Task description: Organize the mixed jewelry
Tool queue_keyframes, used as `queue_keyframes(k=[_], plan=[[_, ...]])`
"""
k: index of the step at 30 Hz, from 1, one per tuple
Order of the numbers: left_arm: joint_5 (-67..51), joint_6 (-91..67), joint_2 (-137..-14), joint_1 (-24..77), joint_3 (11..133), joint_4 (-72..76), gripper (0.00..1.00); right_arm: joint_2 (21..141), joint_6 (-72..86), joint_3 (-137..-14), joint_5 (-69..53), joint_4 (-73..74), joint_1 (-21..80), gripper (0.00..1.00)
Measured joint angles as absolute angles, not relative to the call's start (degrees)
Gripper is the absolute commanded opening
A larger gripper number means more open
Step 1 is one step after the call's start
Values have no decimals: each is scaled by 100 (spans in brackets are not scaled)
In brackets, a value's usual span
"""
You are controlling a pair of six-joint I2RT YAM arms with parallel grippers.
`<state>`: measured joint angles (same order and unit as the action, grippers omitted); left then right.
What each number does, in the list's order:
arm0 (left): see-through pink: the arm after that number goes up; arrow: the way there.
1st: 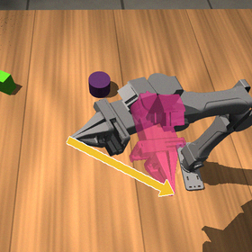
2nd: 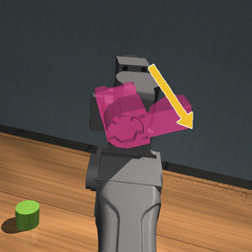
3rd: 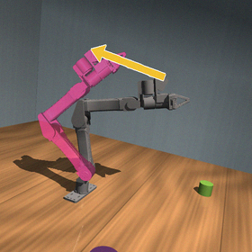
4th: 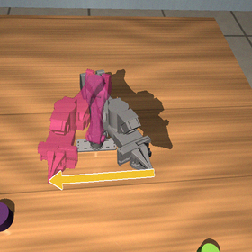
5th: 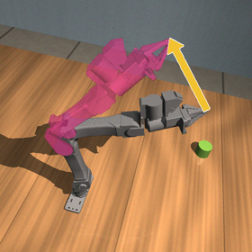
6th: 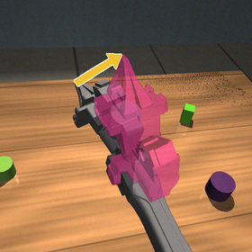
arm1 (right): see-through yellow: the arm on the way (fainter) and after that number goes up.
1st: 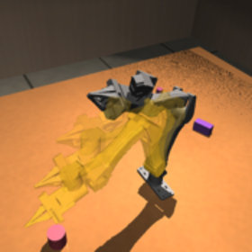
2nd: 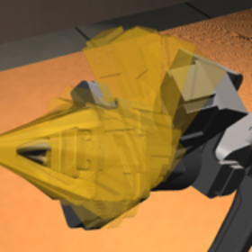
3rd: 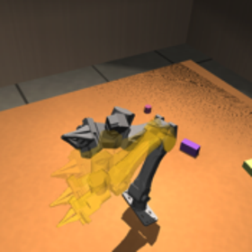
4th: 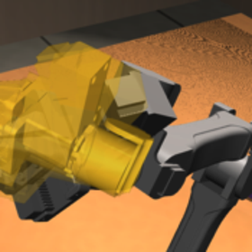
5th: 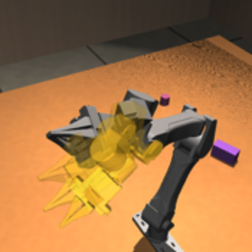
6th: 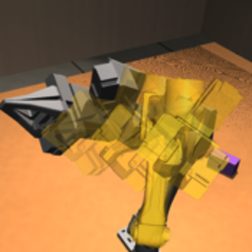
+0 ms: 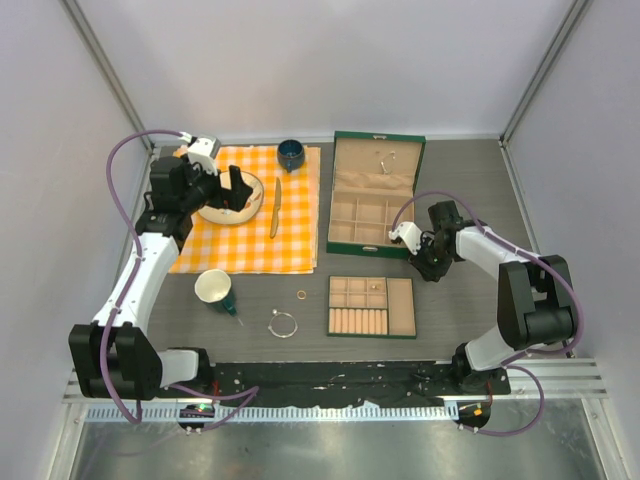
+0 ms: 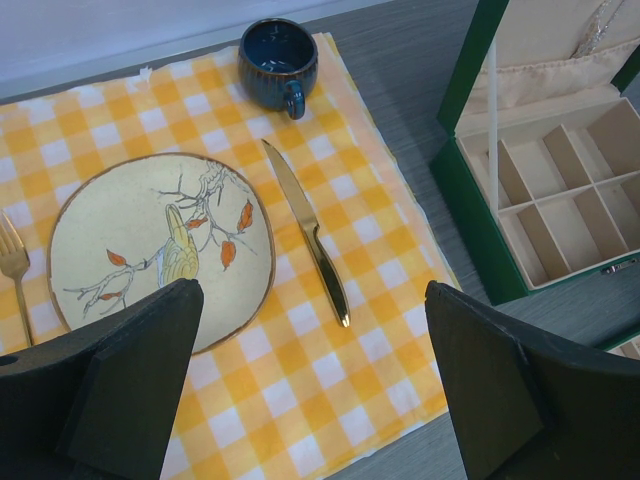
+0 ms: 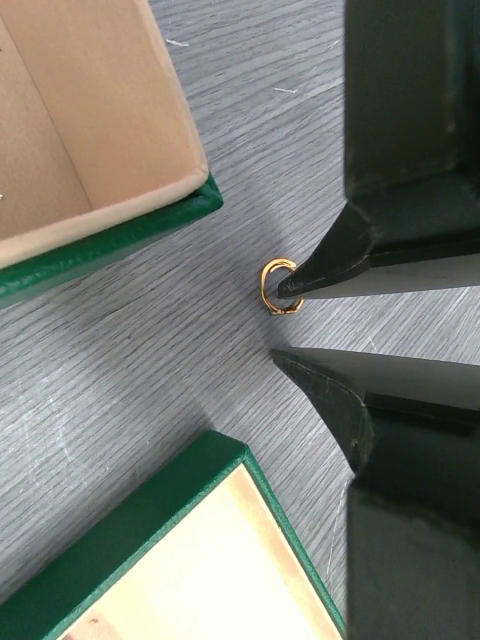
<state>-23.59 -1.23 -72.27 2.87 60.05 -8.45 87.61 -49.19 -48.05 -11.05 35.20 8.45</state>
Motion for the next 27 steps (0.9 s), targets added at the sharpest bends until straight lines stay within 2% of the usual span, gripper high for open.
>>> queue_keyframes(k=[27], plan=[[-2355,-108,-7227,287,6005,-847,100,8814,-4921,-4836,-991,3448,847,31]])
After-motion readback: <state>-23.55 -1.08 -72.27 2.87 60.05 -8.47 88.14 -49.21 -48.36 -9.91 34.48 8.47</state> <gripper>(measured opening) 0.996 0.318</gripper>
